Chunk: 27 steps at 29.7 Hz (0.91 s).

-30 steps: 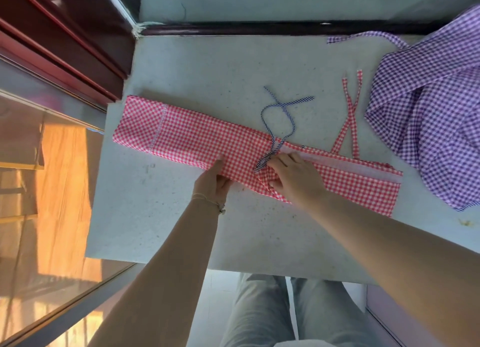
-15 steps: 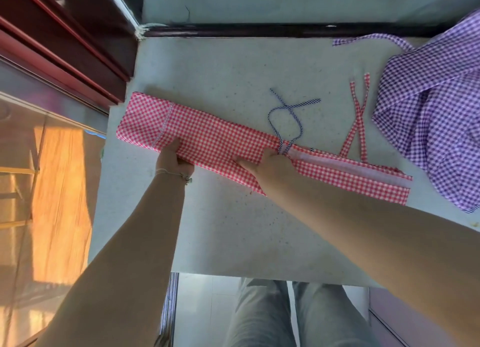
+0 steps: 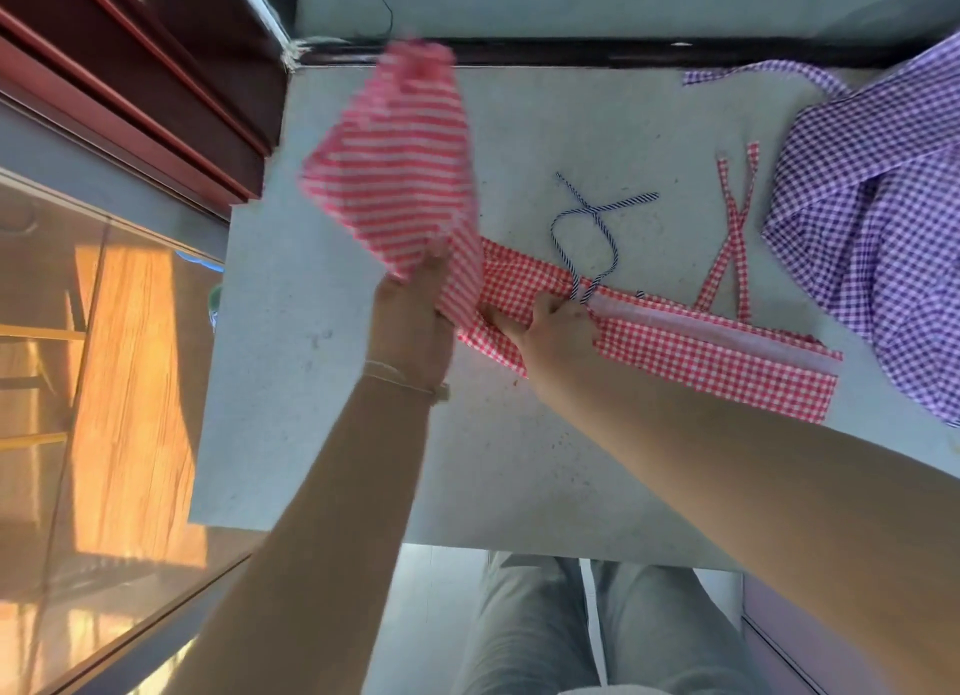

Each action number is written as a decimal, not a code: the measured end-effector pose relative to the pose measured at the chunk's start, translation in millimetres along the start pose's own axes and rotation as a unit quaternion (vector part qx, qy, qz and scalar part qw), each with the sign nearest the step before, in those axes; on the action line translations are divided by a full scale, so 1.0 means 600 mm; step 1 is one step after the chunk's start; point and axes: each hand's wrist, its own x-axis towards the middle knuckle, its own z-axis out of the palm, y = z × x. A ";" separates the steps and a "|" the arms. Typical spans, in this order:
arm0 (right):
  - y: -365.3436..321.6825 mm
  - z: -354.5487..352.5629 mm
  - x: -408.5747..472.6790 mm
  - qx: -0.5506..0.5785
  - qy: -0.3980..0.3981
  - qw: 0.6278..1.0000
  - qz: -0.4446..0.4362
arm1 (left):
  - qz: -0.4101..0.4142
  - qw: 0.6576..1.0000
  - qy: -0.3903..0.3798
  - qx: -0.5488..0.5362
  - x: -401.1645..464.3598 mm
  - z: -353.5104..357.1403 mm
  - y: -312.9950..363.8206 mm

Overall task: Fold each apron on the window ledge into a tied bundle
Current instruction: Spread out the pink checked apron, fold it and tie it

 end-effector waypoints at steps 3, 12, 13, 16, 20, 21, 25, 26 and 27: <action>0.000 0.015 0.004 0.103 0.065 0.989 0.082 | -0.013 0.996 -0.076 0.042 -0.051 0.046 -0.043; 0.092 0.031 -0.051 0.430 0.064 0.896 0.087 | 0.099 0.945 -0.149 0.274 -0.086 0.073 -0.116; 0.102 0.038 -0.060 0.504 0.045 0.854 0.120 | 0.129 0.922 -0.180 0.318 -0.083 0.070 -0.131; 0.114 0.052 -0.081 0.555 0.095 0.796 0.222 | 0.265 0.767 -0.217 0.543 -0.066 0.058 -0.186; 0.114 0.041 -0.033 0.742 0.129 0.628 0.193 | 0.274 0.671 -0.211 0.657 -0.060 0.070 -0.218; 0.125 0.040 -0.039 0.655 0.179 0.690 0.250 | 0.278 0.648 -0.210 0.677 -0.059 0.073 -0.226; 0.220 0.054 -0.048 0.734 0.117 0.645 0.180 | 0.299 0.589 -0.206 0.722 -0.054 0.068 -0.249; 0.217 0.047 -0.055 0.719 0.106 0.669 0.155 | 0.317 0.574 -0.204 0.727 -0.054 0.066 -0.253; 0.215 0.040 -0.066 0.691 0.103 0.703 0.132 | 0.333 0.557 -0.204 0.733 -0.052 0.063 -0.256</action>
